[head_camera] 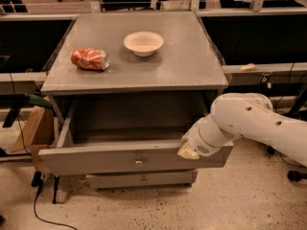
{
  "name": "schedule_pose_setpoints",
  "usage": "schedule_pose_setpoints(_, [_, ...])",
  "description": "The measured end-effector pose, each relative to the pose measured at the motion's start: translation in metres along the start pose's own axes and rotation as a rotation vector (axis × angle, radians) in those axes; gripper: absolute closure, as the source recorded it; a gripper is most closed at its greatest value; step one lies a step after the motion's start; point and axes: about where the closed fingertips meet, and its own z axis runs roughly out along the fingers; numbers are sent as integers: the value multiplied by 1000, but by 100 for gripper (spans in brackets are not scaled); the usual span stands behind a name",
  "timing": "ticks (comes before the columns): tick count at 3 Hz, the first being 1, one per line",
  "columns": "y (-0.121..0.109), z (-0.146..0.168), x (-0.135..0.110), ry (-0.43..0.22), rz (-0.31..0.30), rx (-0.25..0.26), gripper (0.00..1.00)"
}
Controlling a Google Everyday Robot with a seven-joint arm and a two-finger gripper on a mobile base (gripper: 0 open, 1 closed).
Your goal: Open top drawer
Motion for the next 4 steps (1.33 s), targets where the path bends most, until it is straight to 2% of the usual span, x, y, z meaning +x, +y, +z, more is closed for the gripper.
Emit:
schedule_pose_setpoints(2, [19,-8,-23,63,-161,21,4])
schedule_pose_setpoints(3, [29,-10,-30,88,-248,17,0])
schedule_pose_setpoints(4, [34,-7,-29,108,-286,0,0])
